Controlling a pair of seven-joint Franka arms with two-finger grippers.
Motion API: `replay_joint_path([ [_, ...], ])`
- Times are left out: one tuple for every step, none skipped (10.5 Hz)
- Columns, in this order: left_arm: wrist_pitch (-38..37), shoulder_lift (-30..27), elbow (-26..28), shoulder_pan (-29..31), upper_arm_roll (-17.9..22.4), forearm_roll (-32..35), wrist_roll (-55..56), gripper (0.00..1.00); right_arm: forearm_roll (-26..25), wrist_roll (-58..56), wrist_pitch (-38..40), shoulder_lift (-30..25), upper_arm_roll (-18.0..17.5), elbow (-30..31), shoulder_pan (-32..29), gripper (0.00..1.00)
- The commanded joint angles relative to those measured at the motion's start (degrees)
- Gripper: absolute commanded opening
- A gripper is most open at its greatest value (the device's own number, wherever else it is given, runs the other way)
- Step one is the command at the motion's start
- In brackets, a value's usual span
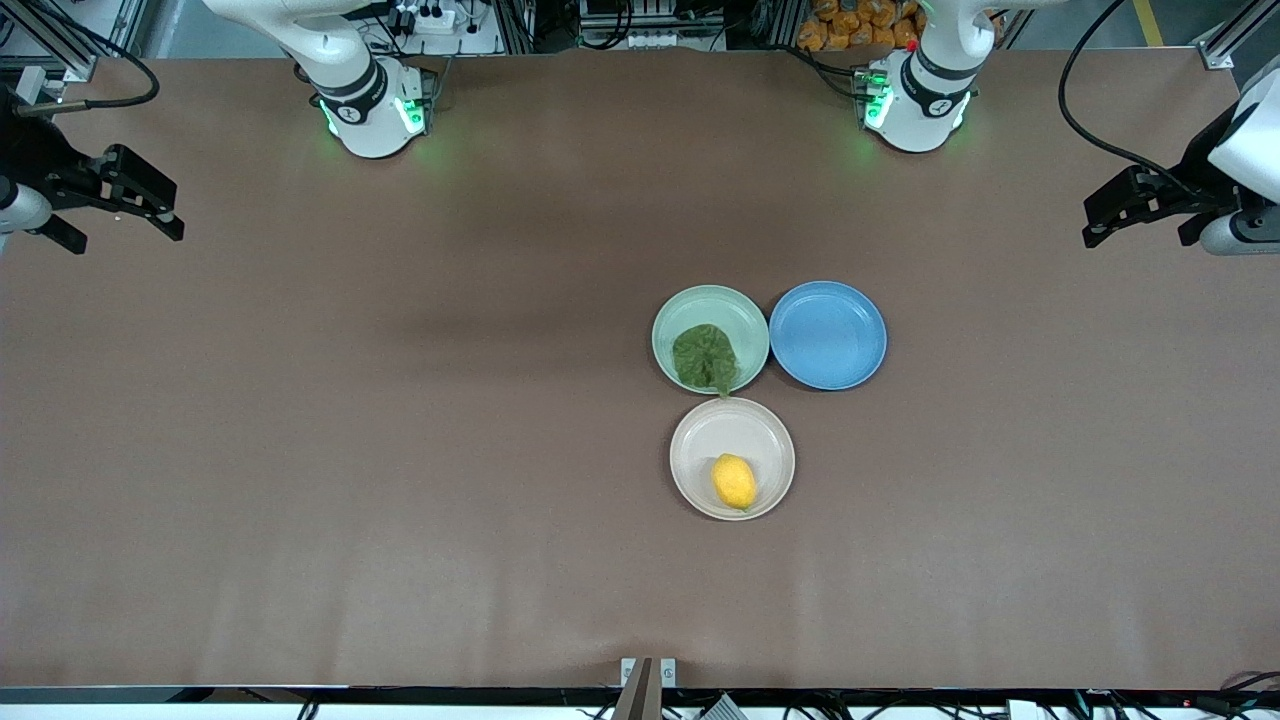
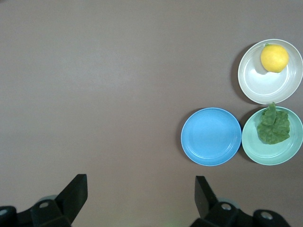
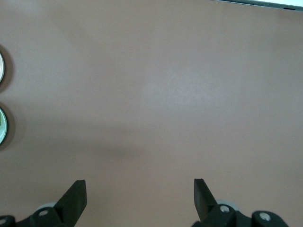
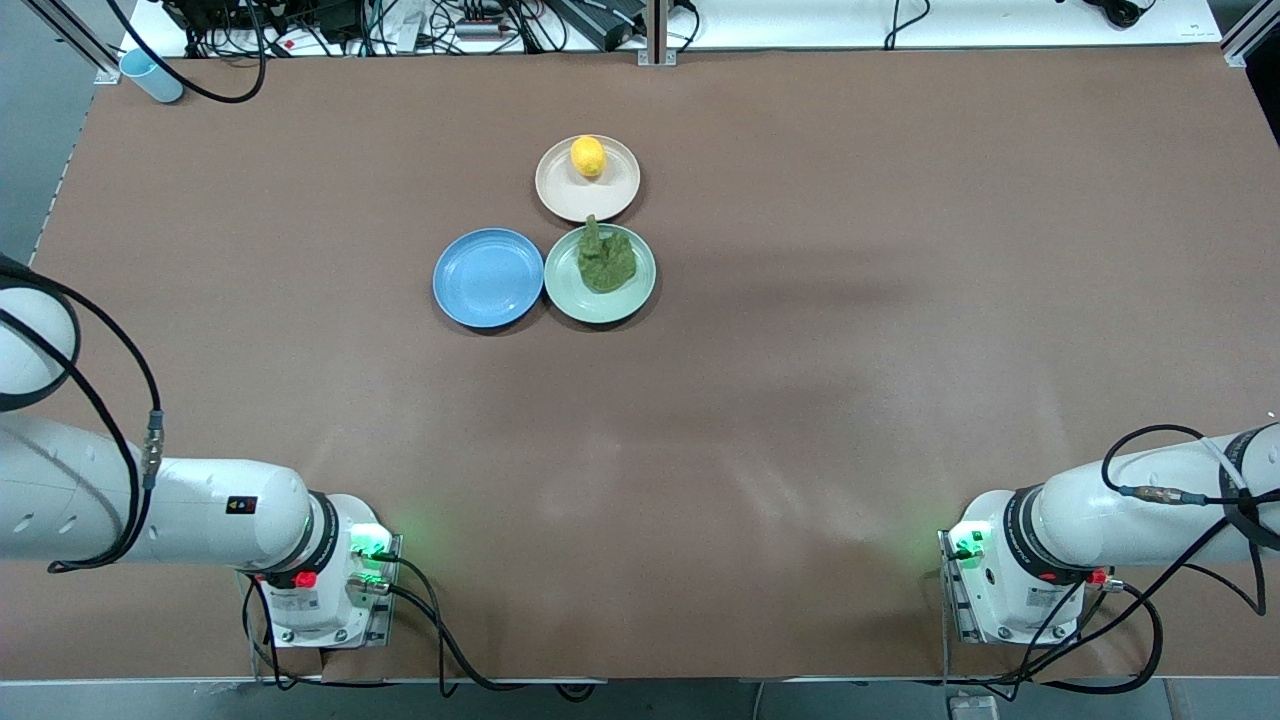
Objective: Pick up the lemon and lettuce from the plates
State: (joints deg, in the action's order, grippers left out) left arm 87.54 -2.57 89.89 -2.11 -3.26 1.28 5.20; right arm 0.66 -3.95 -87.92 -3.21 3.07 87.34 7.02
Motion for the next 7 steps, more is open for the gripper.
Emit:
replay_joint_path([
  [-1.23, 0.64, -1.3, 0.09, -0.17, 0.74, -1.77, 1.0, -0.22, -0.53, -0.14, 0.74, 0.27, -0.07, 0.27, 1.0],
  [-1.23, 0.81, -1.47, 0.09, -0.25, 0.83, -1.17, 1.0, -0.22, -0.53, -0.32, 0.84, 0.27, -0.07, 0.01, 1.0],
  [-1.23, 1.51, -1.47, 0.0, -0.25, 0.83, -1.07, 1.0, -0.14, -0.53, -1.02, 0.84, 0.27, -0.07, -0.16, 1.0],
  [-1.14, 2.56, -1.56, -0.17, -0.25, 0.74, -0.99, 1.0, -0.14, -0.53, -1.11, 0.84, 0.36, -0.07, -0.17, 1.0],
  [-1.14, 3.88, -2.0, -0.78, -0.25, 0.83, -0.99, 1.0, -0.14, -0.53, -1.11, 0.84, 0.45, -0.07, -0.17, 1.0],
  [-1.14, 6.06, -3.48, -0.96, -0.6, 0.74, -0.99, 1.0, -0.14, -0.53, -1.11, 0.84, 0.45, 0.02, -0.17, 1.0],
  [-0.88, 8.44, -5.32, -1.57, -0.87, 0.57, -0.81, 1.0, -0.14, -0.53, -1.2, 0.84, 0.45, -0.06, -0.34, 1.0],
])
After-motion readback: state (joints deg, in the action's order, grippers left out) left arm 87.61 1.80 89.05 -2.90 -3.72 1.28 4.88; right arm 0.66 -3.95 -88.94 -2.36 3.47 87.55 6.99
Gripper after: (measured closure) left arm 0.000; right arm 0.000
